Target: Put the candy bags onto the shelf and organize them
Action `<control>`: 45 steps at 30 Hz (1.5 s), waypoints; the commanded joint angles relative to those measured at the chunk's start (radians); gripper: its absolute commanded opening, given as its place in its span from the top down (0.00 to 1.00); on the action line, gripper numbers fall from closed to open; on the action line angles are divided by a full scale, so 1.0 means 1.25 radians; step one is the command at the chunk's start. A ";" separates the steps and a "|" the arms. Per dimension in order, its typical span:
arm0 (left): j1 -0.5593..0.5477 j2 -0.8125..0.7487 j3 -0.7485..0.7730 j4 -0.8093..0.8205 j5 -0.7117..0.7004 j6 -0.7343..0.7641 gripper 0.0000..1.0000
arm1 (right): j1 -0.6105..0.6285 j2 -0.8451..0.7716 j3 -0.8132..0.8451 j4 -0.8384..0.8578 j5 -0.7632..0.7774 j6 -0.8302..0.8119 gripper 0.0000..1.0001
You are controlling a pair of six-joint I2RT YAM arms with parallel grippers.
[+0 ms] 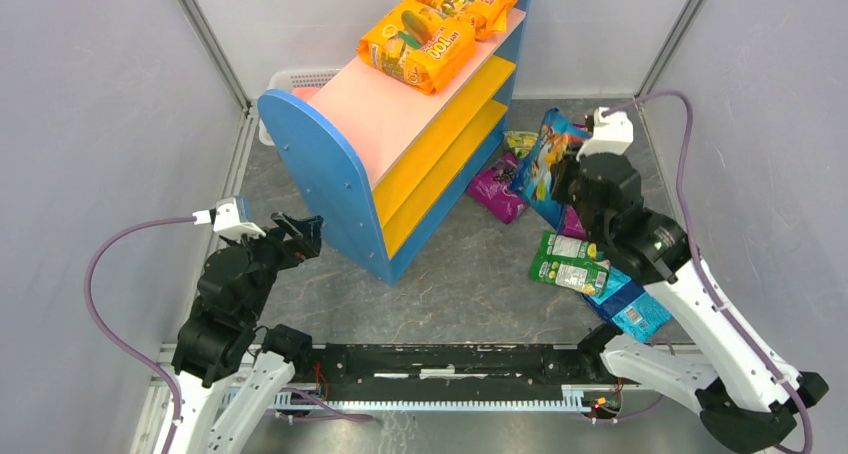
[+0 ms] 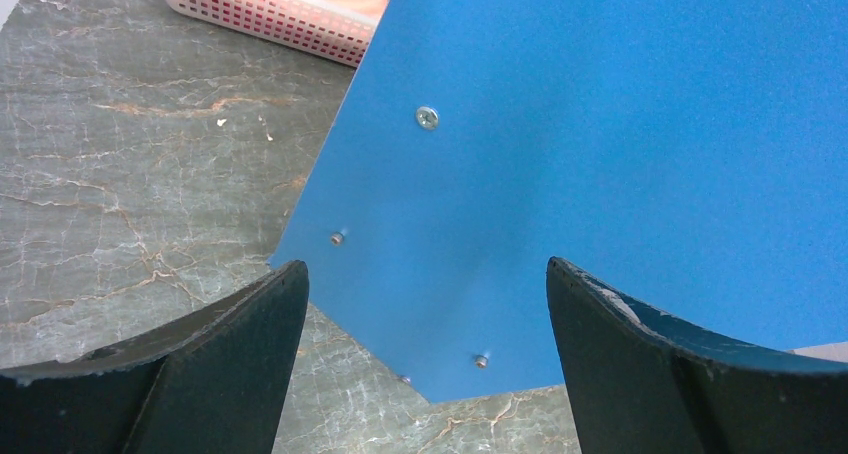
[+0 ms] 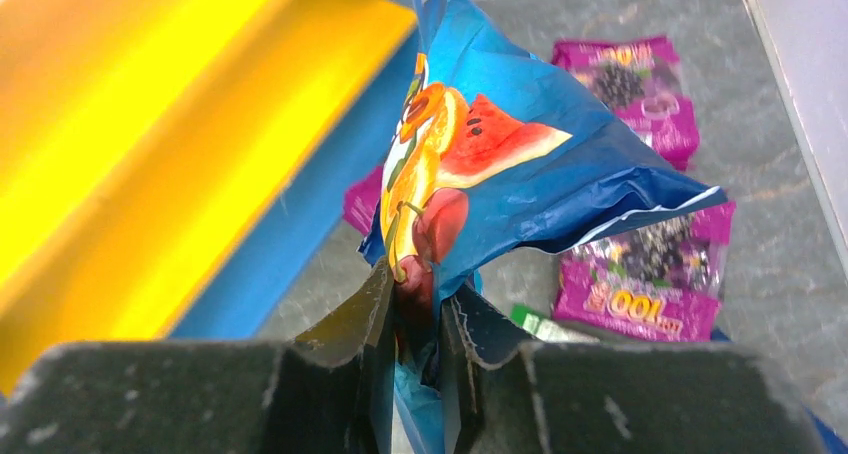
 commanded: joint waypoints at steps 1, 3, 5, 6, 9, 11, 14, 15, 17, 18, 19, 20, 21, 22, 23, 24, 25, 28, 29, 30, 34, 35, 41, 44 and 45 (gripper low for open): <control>0.005 -0.007 0.002 0.023 0.006 0.024 0.06 | 0.000 0.076 0.196 0.077 -0.026 -0.029 1.00; 0.006 -0.007 0.002 0.023 0.006 0.024 0.06 | -0.002 0.121 0.271 0.077 -0.052 -0.010 1.00; 0.005 -0.007 0.003 0.023 0.006 0.024 0.06 | -0.008 0.164 0.339 0.081 -0.089 0.026 1.00; 0.005 -0.007 0.002 0.023 0.006 0.024 0.06 | -0.014 0.182 0.369 0.089 -0.116 0.049 1.00; 0.005 -0.007 0.002 0.023 0.003 0.024 0.06 | -0.048 0.234 0.419 0.125 -0.225 0.123 1.00; 0.005 -0.007 0.002 0.022 0.003 0.024 0.06 | -0.094 0.259 0.420 0.161 -0.319 0.183 1.00; 0.005 -0.007 0.003 0.021 0.003 0.024 0.05 | -0.179 0.263 0.351 0.273 -0.468 0.288 1.00; 0.005 -0.007 0.003 0.022 0.003 0.024 0.06 | -0.201 0.257 0.303 0.323 -0.512 0.331 1.00; 0.005 -0.006 0.003 0.022 0.004 0.024 0.06 | -0.233 0.252 0.233 0.425 -0.579 0.411 1.00; 0.005 -0.006 0.003 0.023 0.004 0.024 0.05 | -0.245 0.256 0.209 0.466 -0.606 0.447 1.00; 0.006 -0.003 0.003 0.023 0.005 0.024 0.05 | -0.251 0.266 0.196 0.488 -0.627 0.475 1.00; 0.006 0.001 0.003 0.022 0.006 0.025 0.05 | -0.257 0.279 0.182 0.526 -0.641 0.498 0.99; 0.006 0.002 0.003 0.022 0.005 0.025 0.05 | -0.261 0.290 0.173 0.558 -0.656 0.518 1.00; 0.005 0.003 0.003 0.023 0.007 0.025 0.05 | -0.264 0.305 0.168 0.580 -0.667 0.533 1.00; 0.005 0.005 0.003 0.023 0.008 0.025 0.05 | -0.270 0.318 0.165 0.594 -0.676 0.547 1.00; 0.005 0.005 0.004 0.023 0.007 0.025 0.05 | -0.273 0.334 0.164 0.607 -0.680 0.554 0.99; 0.005 0.006 0.004 0.023 0.007 0.025 0.05 | -0.278 0.345 0.164 0.617 -0.682 0.557 1.00; 0.005 0.004 0.002 0.022 0.004 0.025 0.05 | -0.288 0.379 0.161 0.666 -0.708 0.576 1.00; 0.005 0.003 0.002 0.021 0.003 0.025 0.05 | -0.288 0.385 0.161 0.686 -0.714 0.581 1.00; 0.005 0.004 0.002 0.022 0.001 0.025 0.05 | -0.289 0.391 0.162 0.709 -0.721 0.588 1.00; 0.006 0.010 0.002 0.022 0.000 0.024 0.05 | -0.288 0.402 0.186 0.770 -0.758 0.626 1.00; 0.006 0.014 0.003 0.021 -0.001 0.025 0.05 | -0.289 0.396 0.187 0.774 -0.761 0.630 1.00; 0.011 0.023 0.003 0.022 -0.001 0.024 0.05 | -0.280 0.350 0.099 0.869 -0.812 0.698 1.00; 0.017 0.032 0.004 0.022 0.001 0.024 0.05 | -0.269 0.354 0.058 0.907 -0.846 0.726 1.00; 0.019 0.035 0.004 0.023 0.003 0.024 0.06 | -0.267 0.357 0.038 0.920 -0.851 0.738 1.00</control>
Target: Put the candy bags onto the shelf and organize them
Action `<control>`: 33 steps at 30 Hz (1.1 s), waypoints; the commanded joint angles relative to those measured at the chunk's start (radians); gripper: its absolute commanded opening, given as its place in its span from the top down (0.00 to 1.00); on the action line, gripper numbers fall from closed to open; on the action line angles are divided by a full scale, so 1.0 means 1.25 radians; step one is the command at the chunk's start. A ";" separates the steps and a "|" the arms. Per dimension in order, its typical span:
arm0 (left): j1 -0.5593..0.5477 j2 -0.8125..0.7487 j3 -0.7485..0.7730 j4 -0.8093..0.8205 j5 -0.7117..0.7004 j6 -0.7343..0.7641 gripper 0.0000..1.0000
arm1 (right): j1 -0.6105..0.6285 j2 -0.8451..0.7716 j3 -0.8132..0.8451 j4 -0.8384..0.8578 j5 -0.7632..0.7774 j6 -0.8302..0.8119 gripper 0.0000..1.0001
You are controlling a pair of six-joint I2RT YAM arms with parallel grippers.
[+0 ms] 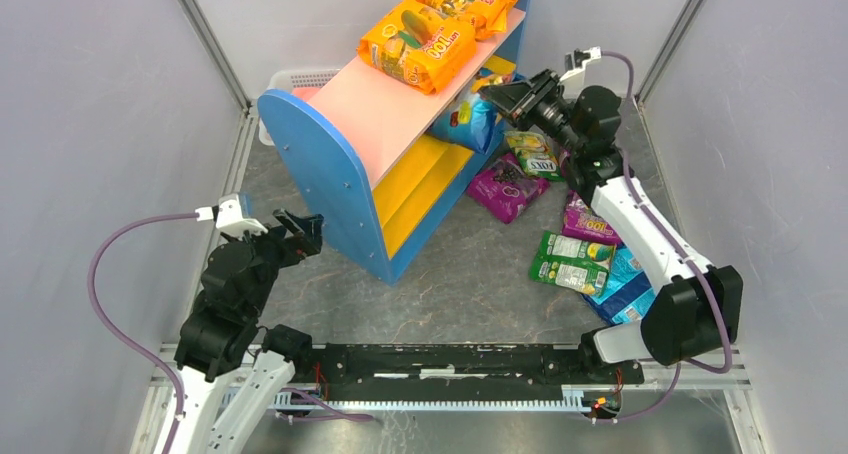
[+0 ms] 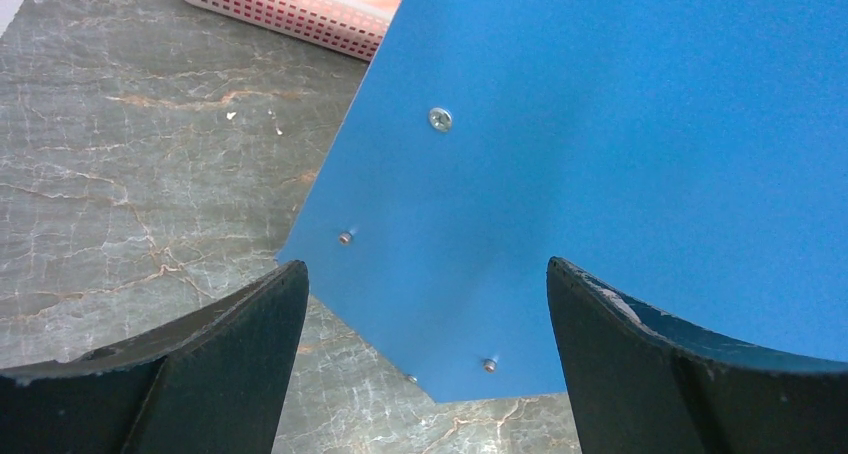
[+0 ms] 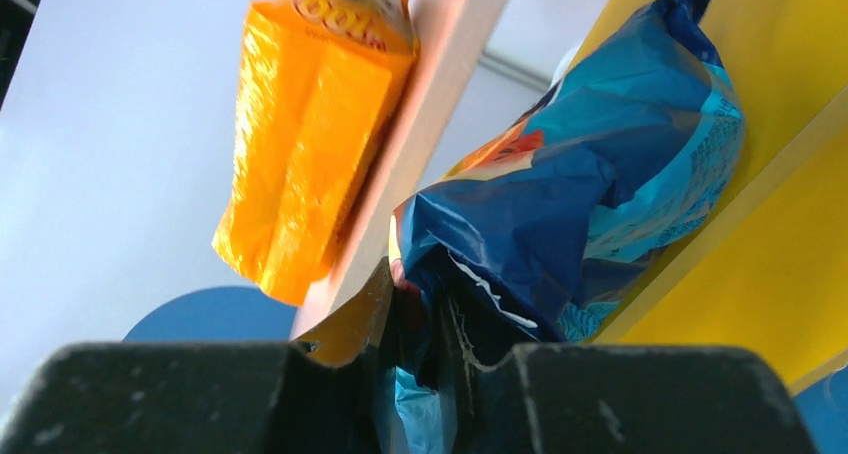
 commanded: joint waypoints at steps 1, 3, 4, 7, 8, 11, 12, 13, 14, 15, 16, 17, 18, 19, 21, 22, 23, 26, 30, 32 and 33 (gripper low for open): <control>0.014 0.020 0.004 0.023 0.006 0.024 0.05 | 0.016 -0.037 -0.050 0.225 -0.074 0.092 1.00; 0.017 0.022 0.005 0.022 0.007 0.025 0.06 | 0.015 -0.029 -0.083 0.241 -0.075 0.093 1.00; 0.019 0.023 0.004 0.022 0.008 0.025 0.06 | 0.015 -0.020 -0.091 0.241 -0.076 0.088 1.00; 0.023 0.018 0.004 0.023 0.006 0.025 0.06 | 0.014 0.021 -0.097 0.254 -0.077 0.079 1.00; 0.024 0.017 0.004 0.022 0.004 0.025 0.06 | 0.014 0.042 -0.091 0.255 -0.078 0.073 1.00; 0.024 0.012 0.004 0.023 0.001 0.024 0.06 | 0.013 0.089 -0.072 0.232 -0.049 0.038 0.99; 0.026 0.011 0.004 0.022 0.000 0.024 0.06 | 0.014 0.099 -0.061 0.208 -0.033 0.020 1.00; 0.026 0.012 0.004 0.022 -0.001 0.024 0.06 | 0.014 0.111 -0.048 0.195 -0.014 0.002 1.00; 0.026 0.012 0.004 0.022 -0.002 0.024 0.06 | 0.012 0.120 -0.039 0.187 0.003 -0.008 1.00; 0.026 0.012 0.004 0.022 -0.002 0.024 0.06 | 0.013 0.133 -0.024 0.180 0.025 -0.020 0.99; 0.026 0.012 0.004 0.022 -0.003 0.024 0.06 | 0.011 0.148 -0.009 0.173 0.038 -0.024 1.00; 0.026 0.012 0.004 0.022 -0.003 0.024 0.06 | 0.011 0.171 0.010 0.172 0.044 -0.023 1.00; 0.026 0.013 0.004 0.021 -0.003 0.024 0.06 | 0.009 0.192 0.031 0.172 0.044 -0.021 1.00; 0.027 0.013 0.004 0.022 -0.003 0.024 0.06 | 0.009 0.215 0.057 0.168 0.045 -0.022 0.99; 0.027 0.015 0.004 0.022 -0.004 0.024 0.06 | 0.009 0.240 0.098 0.144 0.064 -0.034 1.00; 0.027 0.015 0.004 0.021 -0.005 0.024 0.06 | 0.008 0.249 0.118 0.130 0.078 -0.047 1.00; 0.027 0.015 0.004 0.021 -0.006 0.024 0.06 | 0.008 0.256 0.135 0.107 0.092 -0.060 1.00; 0.028 0.013 0.004 0.022 -0.008 0.024 0.06 | -0.002 0.275 0.180 0.065 0.114 -0.084 1.00; 0.032 0.015 0.004 0.022 -0.006 0.024 0.06 | -0.011 0.275 0.172 0.042 0.163 -0.098 1.00; 0.034 0.017 0.004 0.021 -0.004 0.024 0.06 | -0.015 0.281 0.176 0.040 0.171 -0.106 1.00; 0.034 0.020 0.004 0.022 -0.002 0.024 0.06 | -0.017 0.287 0.187 0.031 0.169 -0.111 0.99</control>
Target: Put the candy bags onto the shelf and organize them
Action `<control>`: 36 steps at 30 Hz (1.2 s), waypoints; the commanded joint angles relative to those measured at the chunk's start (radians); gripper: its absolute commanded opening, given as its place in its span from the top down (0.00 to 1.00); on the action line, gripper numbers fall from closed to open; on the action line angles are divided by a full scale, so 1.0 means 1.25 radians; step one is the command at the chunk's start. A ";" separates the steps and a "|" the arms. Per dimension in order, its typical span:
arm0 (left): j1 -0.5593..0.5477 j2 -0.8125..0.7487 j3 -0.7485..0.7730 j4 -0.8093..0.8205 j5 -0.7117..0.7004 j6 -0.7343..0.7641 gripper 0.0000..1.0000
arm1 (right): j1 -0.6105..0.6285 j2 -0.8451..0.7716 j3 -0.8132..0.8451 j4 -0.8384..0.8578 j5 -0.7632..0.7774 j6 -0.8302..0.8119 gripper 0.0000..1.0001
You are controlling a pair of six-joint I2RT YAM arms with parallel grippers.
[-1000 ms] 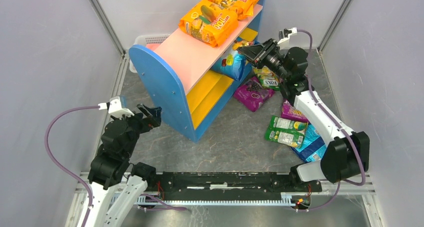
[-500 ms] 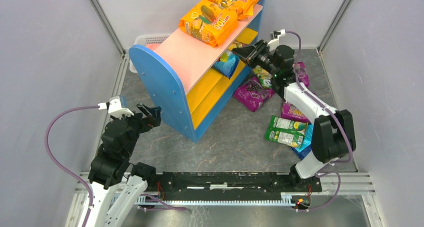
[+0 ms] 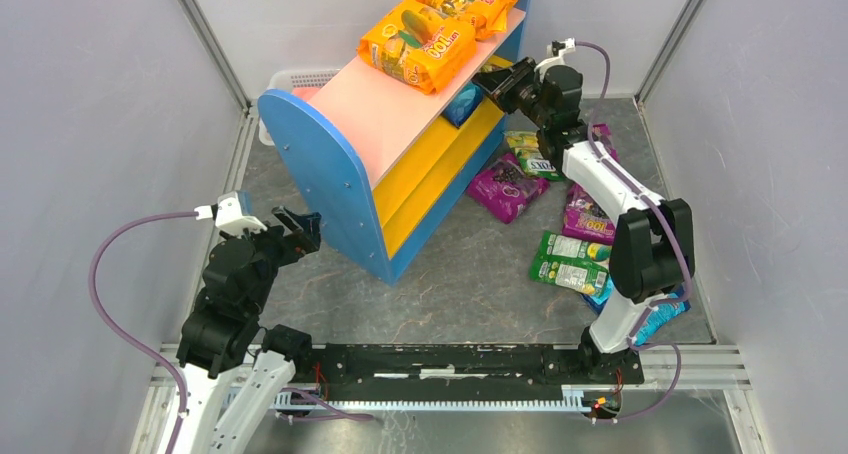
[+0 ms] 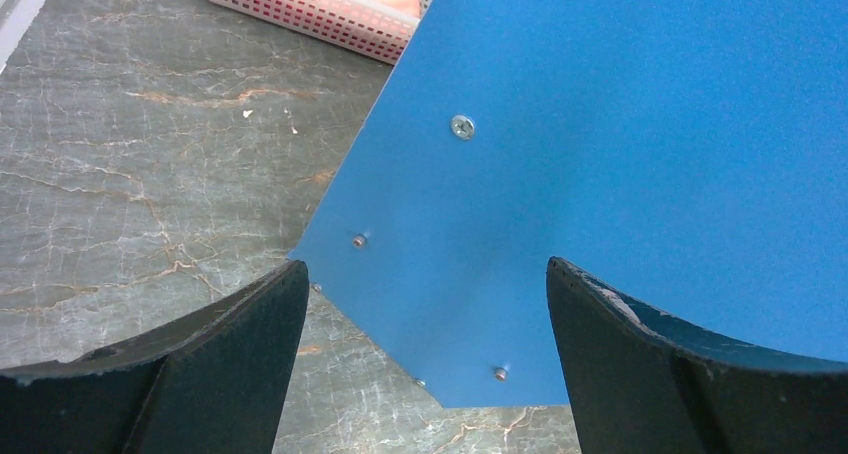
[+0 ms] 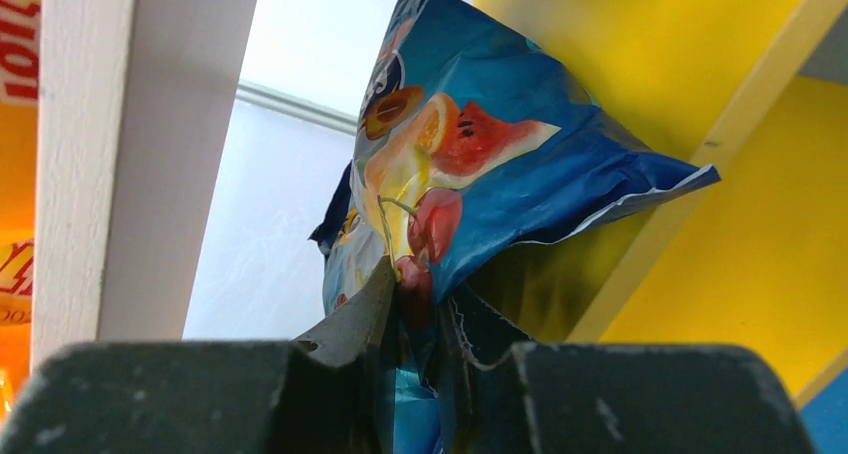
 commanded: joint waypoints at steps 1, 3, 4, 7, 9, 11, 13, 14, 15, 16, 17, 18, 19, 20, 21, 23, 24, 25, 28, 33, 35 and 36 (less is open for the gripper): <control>0.008 0.005 0.004 0.021 -0.001 0.025 0.06 | -0.018 0.016 0.060 -0.009 0.057 -0.046 1.00; 0.008 0.006 0.004 0.021 0.001 0.025 0.06 | -0.026 0.036 0.090 -0.027 0.050 -0.057 1.00; 0.009 0.006 0.004 0.021 0.001 0.025 0.06 | -0.030 0.046 0.106 -0.031 0.042 -0.058 1.00; 0.010 0.005 0.004 0.021 0.000 0.025 0.06 | -0.039 0.079 0.155 -0.048 0.016 -0.075 1.00; 0.011 0.005 0.004 0.021 0.000 0.025 0.06 | -0.041 0.088 0.168 -0.052 0.014 -0.086 1.00; 0.013 0.005 0.004 0.023 0.002 0.025 0.06 | -0.041 0.095 0.176 -0.057 0.012 -0.097 1.00; 0.014 0.006 0.004 0.022 0.003 0.025 0.06 | -0.041 0.102 0.184 -0.060 0.001 -0.106 0.98; 0.015 0.005 0.004 0.022 0.003 0.025 0.06 | -0.040 0.101 0.185 -0.060 -0.013 -0.112 0.94; 0.016 0.004 0.004 0.022 0.003 0.025 0.06 | -0.041 0.098 0.183 -0.053 -0.029 -0.123 0.88; 0.017 0.001 0.004 0.022 0.002 0.025 0.06 | -0.041 0.089 0.180 -0.050 -0.039 -0.139 0.83; 0.018 -0.001 0.004 0.022 0.002 0.025 0.06 | -0.041 0.071 0.170 -0.052 -0.046 -0.155 0.75; 0.019 -0.004 0.004 0.022 0.002 0.024 0.06 | -0.041 0.050 0.154 -0.056 -0.047 -0.171 0.70; 0.019 -0.006 0.004 0.023 0.001 0.024 0.06 | -0.041 0.019 0.128 -0.060 -0.042 -0.187 0.64; 0.019 -0.008 0.004 0.023 0.001 0.024 0.06 | -0.040 -0.015 0.095 -0.066 -0.032 -0.209 0.58; 0.019 -0.010 0.004 0.023 0.000 0.024 0.06 | -0.041 -0.044 0.066 -0.073 -0.025 -0.225 0.53; 0.020 -0.014 0.004 0.022 0.001 0.024 0.06 | -0.043 -0.104 0.022 -0.091 -0.034 -0.253 0.42; 0.020 -0.016 0.002 0.022 0.001 0.024 0.06 | -0.043 -0.124 0.007 -0.111 -0.036 -0.276 0.38; 0.020 -0.018 0.003 0.022 0.001 0.024 0.06 | -0.043 -0.154 -0.003 -0.135 -0.037 -0.300 0.32; 0.020 -0.022 0.003 0.024 0.010 0.027 0.05 | -0.043 -0.239 -0.049 -0.213 -0.023 -0.387 0.20; 0.020 -0.035 0.002 0.027 0.019 0.030 0.06 | -0.042 -0.445 -0.300 -0.261 -0.021 -0.514 0.08; 0.020 -0.045 0.000 0.029 0.021 0.030 0.06 | -0.039 -0.524 -0.470 -0.224 -0.042 -0.549 0.07; 0.020 -0.050 0.000 0.030 0.021 0.030 0.06 | -0.039 -0.555 -0.549 -0.221 -0.048 -0.571 0.07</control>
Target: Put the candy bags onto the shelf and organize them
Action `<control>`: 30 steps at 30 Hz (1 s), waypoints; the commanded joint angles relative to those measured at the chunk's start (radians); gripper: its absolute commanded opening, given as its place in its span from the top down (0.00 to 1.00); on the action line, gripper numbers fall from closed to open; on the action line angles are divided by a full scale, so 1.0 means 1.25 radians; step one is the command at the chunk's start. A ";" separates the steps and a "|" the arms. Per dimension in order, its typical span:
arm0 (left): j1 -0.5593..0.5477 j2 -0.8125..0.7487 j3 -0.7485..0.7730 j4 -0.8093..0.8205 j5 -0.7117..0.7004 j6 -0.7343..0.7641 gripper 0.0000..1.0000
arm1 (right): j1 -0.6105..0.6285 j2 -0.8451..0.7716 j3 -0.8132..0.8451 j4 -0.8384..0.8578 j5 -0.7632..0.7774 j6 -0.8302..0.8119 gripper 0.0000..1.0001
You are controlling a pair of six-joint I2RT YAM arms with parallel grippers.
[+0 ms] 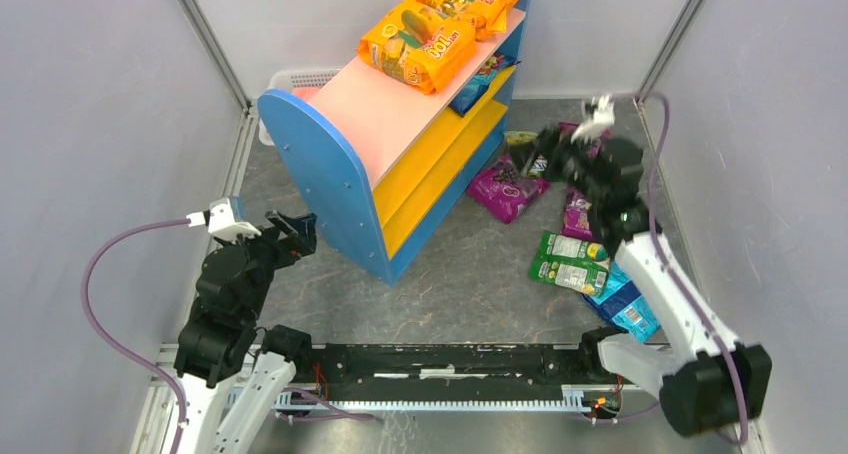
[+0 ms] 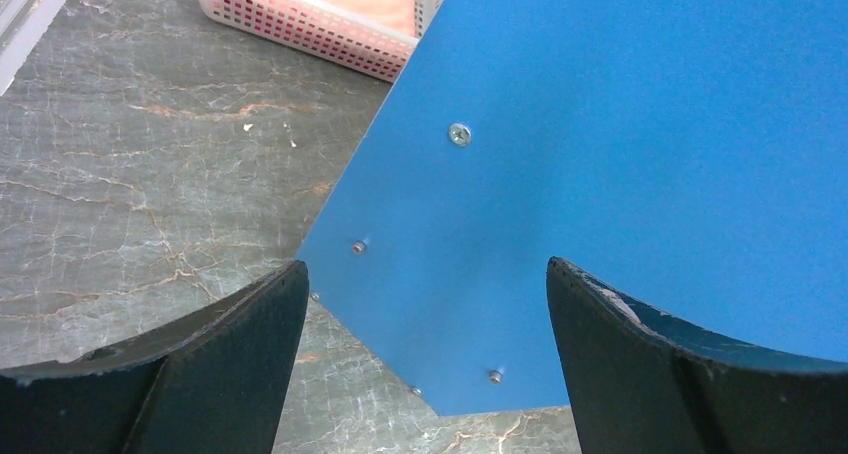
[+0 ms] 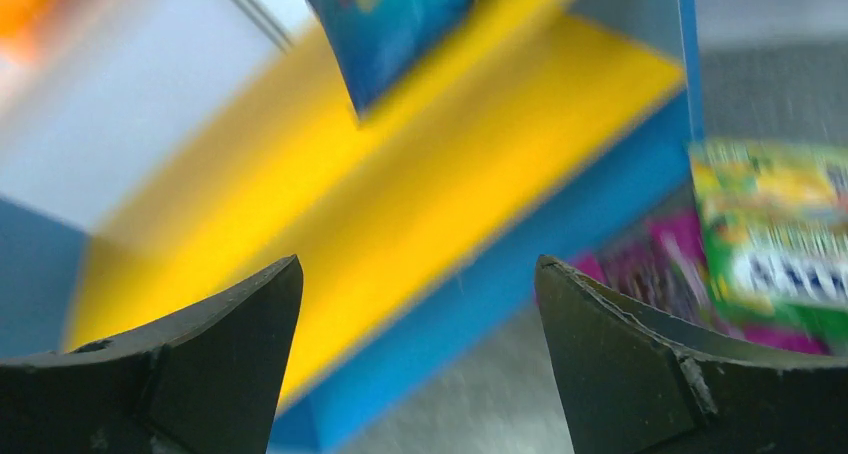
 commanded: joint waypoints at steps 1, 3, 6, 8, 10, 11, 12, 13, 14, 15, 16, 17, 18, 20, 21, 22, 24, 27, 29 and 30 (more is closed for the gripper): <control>0.004 -0.025 0.000 0.029 0.015 0.030 0.05 | 0.005 -0.122 -0.299 -0.042 -0.024 -0.144 0.07; 0.004 -0.027 0.000 0.030 0.016 0.030 0.05 | 0.006 -0.170 -0.391 -0.080 -0.024 -0.177 0.06; 0.005 -0.023 0.000 0.031 0.019 0.030 0.06 | 0.005 -0.223 -0.445 -0.115 -0.021 -0.201 0.02; 0.004 -0.021 -0.001 0.032 0.022 0.031 0.06 | 0.005 -0.229 -0.446 -0.128 -0.023 -0.220 0.02; 0.004 -0.023 -0.001 0.031 0.024 0.031 0.05 | 0.005 -0.214 -0.432 -0.130 -0.015 -0.237 0.02; 0.004 -0.023 -0.001 0.032 0.025 0.031 0.06 | 0.004 -0.196 -0.420 -0.129 -0.009 -0.243 0.02; 0.004 -0.024 -0.001 0.032 0.024 0.031 0.06 | 0.002 -0.167 -0.403 -0.128 -0.004 -0.249 0.02; 0.004 -0.024 -0.001 0.031 0.023 0.031 0.06 | 0.000 -0.127 -0.374 -0.135 0.000 -0.256 0.02; 0.004 -0.024 0.000 0.032 0.023 0.031 0.06 | -0.003 -0.093 -0.345 -0.141 0.003 -0.262 0.02; 0.004 -0.024 -0.001 0.030 0.022 0.031 0.06 | -0.005 -0.047 -0.304 -0.146 0.008 -0.267 0.02; 0.004 -0.024 0.000 0.031 0.020 0.031 0.05 | -0.006 -0.003 -0.268 -0.150 0.017 -0.271 0.02; 0.004 -0.024 0.000 0.031 0.019 0.031 0.06 | -0.006 0.034 -0.215 -0.155 0.033 -0.281 0.02; 0.004 -0.024 -0.001 0.031 0.017 0.031 0.06 | -0.005 0.078 -0.170 -0.161 0.053 -0.291 0.02; 0.004 -0.023 -0.001 0.031 0.016 0.031 0.06 | -0.005 0.162 -0.069 -0.183 0.113 -0.314 0.02; 0.005 -0.023 -0.001 0.030 0.015 0.031 0.06 | -0.006 0.202 -0.014 -0.194 0.134 -0.322 0.02; 0.006 -0.022 -0.001 0.031 0.014 0.031 0.06 | -0.006 0.250 0.033 -0.206 0.138 -0.327 0.02; 0.005 -0.020 -0.001 0.031 0.011 0.030 0.05 | -0.006 0.335 0.120 -0.214 0.122 -0.327 0.02; 0.006 -0.016 -0.001 0.031 0.006 0.030 0.06 | -0.006 0.430 0.202 -0.192 0.086 -0.300 0.10; 0.006 -0.013 -0.001 0.031 0.005 0.030 0.06 | -0.004 0.480 0.248 -0.204 0.086 -0.293 0.18; 0.007 -0.011 -0.001 0.030 0.005 0.030 0.05 | -0.003 0.496 0.257 -0.205 0.086 -0.291 0.20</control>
